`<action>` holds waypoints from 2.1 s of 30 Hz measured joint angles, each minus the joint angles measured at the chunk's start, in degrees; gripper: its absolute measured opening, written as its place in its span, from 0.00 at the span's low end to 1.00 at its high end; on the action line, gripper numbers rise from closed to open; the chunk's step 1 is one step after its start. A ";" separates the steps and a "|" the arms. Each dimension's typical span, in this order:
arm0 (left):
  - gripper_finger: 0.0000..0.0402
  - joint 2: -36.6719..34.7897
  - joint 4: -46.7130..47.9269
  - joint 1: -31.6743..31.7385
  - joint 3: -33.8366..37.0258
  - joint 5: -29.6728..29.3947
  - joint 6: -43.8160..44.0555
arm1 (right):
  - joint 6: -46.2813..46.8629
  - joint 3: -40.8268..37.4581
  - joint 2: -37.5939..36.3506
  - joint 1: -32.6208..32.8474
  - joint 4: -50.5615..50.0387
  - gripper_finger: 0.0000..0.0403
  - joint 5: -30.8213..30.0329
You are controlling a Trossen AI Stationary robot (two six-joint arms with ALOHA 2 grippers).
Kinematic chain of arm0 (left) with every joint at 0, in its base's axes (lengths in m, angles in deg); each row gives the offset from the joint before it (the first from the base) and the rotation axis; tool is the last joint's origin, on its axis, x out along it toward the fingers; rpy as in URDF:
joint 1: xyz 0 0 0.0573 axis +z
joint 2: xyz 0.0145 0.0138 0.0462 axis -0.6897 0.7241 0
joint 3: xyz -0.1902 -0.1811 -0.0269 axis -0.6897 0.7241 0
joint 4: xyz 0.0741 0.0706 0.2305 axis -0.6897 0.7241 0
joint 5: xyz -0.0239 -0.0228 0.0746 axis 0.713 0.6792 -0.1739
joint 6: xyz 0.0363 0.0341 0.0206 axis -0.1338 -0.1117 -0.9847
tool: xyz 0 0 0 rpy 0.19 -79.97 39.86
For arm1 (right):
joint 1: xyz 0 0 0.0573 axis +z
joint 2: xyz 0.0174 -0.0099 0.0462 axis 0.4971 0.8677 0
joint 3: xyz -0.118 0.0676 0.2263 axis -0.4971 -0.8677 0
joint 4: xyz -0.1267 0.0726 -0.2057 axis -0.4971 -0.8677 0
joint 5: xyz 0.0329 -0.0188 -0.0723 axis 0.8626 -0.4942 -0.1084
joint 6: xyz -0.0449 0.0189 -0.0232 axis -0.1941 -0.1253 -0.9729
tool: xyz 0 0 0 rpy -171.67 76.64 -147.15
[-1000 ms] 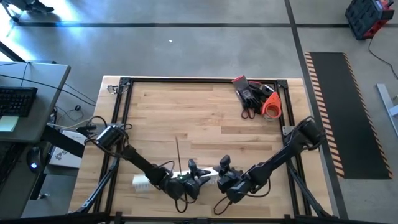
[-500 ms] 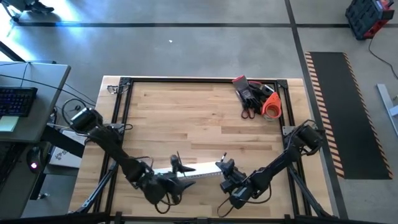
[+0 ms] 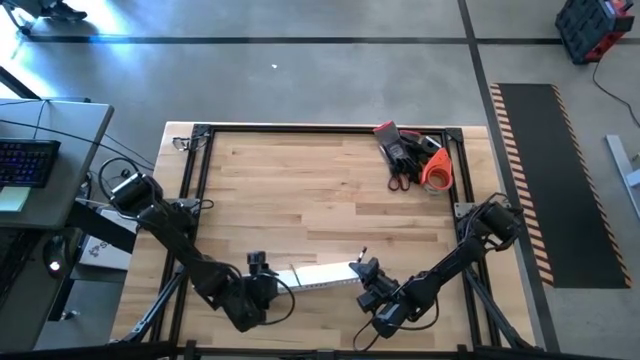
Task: Ziptie cables
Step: Close the white cable duct
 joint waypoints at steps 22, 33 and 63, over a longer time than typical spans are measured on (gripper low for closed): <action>0.49 2.73 -17.02 0.41 15.18 -6.00 4.14 | 2.02 0.53 -0.28 0.29 -6.95 0.00 -1.73; 0.47 6.45 -21.60 0.43 15.14 -11.17 0.11 | 5.22 6.91 -0.32 0.52 -19.31 0.00 -2.92; 0.47 8.94 -23.07 0.47 14.75 -19.85 -2.02 | 20.03 15.43 -0.63 -2.61 -34.71 0.00 0.52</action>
